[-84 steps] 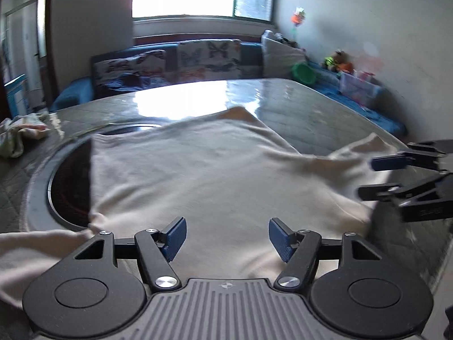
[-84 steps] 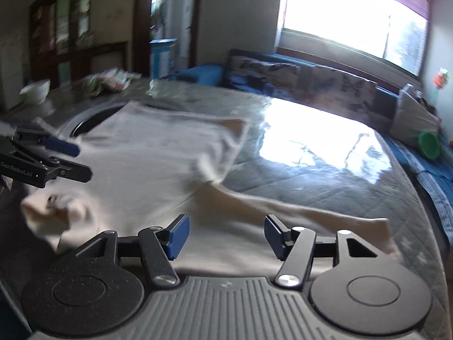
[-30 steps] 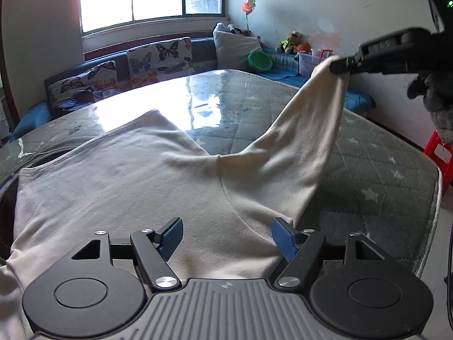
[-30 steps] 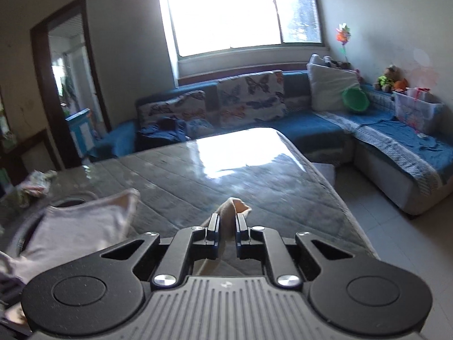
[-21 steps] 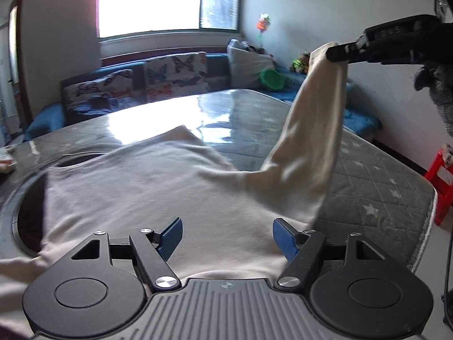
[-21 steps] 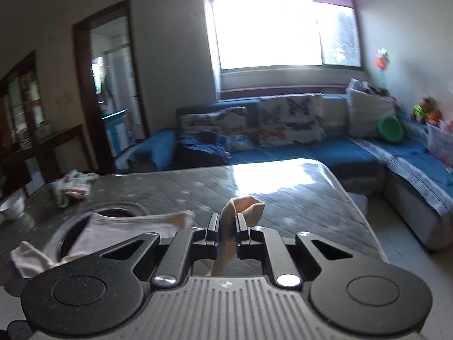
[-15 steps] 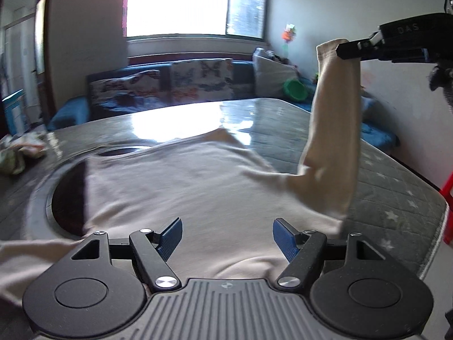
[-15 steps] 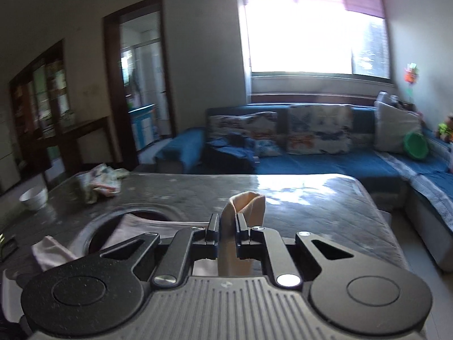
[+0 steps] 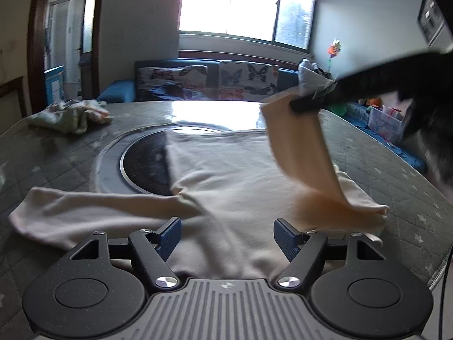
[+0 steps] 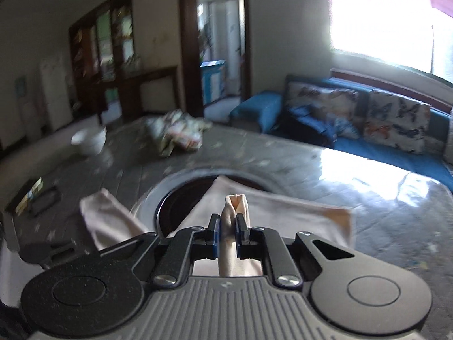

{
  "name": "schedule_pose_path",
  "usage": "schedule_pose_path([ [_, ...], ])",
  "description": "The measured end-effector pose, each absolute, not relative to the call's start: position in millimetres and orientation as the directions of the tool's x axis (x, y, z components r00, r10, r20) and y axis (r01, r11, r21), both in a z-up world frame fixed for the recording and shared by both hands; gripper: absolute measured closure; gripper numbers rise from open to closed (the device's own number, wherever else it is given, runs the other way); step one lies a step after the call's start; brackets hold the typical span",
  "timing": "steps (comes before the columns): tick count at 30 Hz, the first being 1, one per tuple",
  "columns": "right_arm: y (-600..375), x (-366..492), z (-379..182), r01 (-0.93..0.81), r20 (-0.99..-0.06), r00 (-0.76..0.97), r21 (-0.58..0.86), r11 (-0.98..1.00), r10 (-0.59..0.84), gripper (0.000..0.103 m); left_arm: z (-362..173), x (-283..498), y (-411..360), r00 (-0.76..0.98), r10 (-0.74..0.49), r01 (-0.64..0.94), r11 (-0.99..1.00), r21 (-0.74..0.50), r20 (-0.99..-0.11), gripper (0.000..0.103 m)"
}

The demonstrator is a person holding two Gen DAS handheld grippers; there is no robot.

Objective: Fold clothes
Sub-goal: 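Grasp a sleeve cuff with the right gripper and lift it, then lay the held sleeve across the sweatshirt body and open the right gripper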

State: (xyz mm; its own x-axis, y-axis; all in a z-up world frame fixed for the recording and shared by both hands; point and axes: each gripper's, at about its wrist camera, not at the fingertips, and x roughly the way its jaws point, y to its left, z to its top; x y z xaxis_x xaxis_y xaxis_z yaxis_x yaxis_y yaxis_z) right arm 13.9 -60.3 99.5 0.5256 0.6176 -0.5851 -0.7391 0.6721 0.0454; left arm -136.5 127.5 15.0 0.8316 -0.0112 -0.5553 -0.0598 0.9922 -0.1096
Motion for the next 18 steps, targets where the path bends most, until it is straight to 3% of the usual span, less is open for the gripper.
schedule_pose_path([
  [5,-23.5,8.4,66.4,-0.781,-0.654,0.437,0.065,0.622,0.617,0.093,12.1,-143.0,139.3,0.825,0.011,-0.096,0.988,-0.121,-0.565,0.028],
  [9,-12.1,1.0,55.5,-0.803,-0.671,0.395,0.080,0.590,0.628,0.085,12.0,-143.7,145.0,0.824,0.023,-0.117,0.985,-0.130,-0.566,0.028],
  [18,-64.4,12.4,85.0,-0.760,-0.649,0.508,-0.029,0.649,0.566,0.078,17.2,-132.9,134.4,0.836,0.004,-0.087,0.988,-0.126,-0.549,0.029],
])
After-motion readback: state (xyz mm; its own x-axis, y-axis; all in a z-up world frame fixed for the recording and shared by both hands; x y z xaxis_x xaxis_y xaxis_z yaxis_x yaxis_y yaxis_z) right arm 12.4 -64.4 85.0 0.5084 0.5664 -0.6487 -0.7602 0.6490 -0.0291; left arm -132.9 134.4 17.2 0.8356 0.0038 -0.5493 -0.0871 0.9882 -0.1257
